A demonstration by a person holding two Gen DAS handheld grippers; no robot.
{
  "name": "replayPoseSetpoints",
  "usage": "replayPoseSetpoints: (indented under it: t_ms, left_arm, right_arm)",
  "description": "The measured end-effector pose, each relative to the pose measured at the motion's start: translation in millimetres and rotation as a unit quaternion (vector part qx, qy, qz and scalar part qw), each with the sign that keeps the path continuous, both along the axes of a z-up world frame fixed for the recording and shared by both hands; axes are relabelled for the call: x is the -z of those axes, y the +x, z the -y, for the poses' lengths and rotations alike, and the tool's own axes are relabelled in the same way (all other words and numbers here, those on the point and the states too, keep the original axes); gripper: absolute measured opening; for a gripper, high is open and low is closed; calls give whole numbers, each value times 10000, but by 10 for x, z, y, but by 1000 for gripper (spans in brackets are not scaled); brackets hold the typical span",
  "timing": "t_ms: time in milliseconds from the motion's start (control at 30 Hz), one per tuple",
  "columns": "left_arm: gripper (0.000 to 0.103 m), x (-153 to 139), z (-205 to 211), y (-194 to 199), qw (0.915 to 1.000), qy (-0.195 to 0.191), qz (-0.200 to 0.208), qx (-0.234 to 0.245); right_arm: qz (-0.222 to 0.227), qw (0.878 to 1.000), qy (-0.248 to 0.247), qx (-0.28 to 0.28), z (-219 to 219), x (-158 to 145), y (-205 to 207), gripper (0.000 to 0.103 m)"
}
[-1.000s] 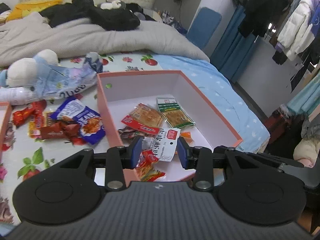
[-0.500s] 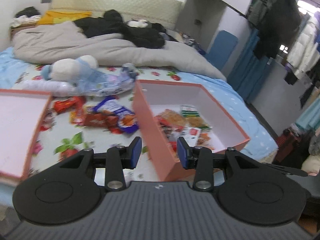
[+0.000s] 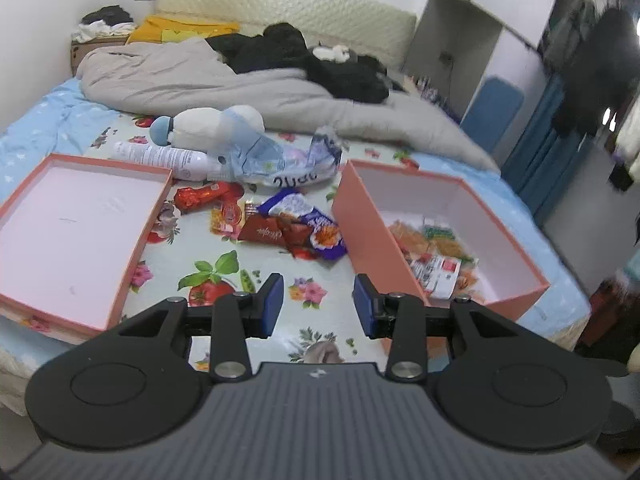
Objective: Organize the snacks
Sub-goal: 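Move both tools back over the snack pile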
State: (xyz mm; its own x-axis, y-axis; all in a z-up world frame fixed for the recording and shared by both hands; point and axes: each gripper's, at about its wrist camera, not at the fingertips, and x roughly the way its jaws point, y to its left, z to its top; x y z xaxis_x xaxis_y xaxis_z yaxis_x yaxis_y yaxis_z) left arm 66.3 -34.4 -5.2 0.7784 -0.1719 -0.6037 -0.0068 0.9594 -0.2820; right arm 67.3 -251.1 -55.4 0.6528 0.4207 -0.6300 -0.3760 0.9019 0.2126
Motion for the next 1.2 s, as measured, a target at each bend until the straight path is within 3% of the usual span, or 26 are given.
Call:
replayPoseSetpoints:
  t_ms: [167,300,533,833,900,933,967,1033,1200]
  left_arm:
    - [44,162,-145,40,9992,-300,-218,-121]
    - [44,216,-252,96,9986,-417,-233,-242]
    - [44,385,-385,353,9971,-534,-408,-348]
    - [44,951,-581,900,9927,-819,-816,-346]
    - [44,1066,-653,1047,9917,-910,-850,-304]
    - [45,1122,-682,1131,9914,-926,-874,-305]
    - [49,1170,-708,1210,9911,-933,-895,-319]
    - [53,1267,-760,1386,9908,-951,-907,-330]
    - [64,1454,-857,1793,9911,-951,-871,-337]
  right_arm:
    - [191,9998,-54,-76,-126,-47,91,6]
    - [-87,9999,79,-71,-182,50,201,6]
    - [-142,9998,-107,-71,-191,82,528,6]
    - [-351,9988,-351,-6,-363,224,1176,6]
    - [-324,9984,-470,-3,-415,236,1343,11]
    - [-308,9981,-538,-3,-437,246,1427,20]
    - [-299,9978,-597,-13,-458,252,1509,35]
    - [-262,9970,-723,-56,-508,267,1681,46]
    - [-250,9961,-809,-255,-660,299,2131,46]
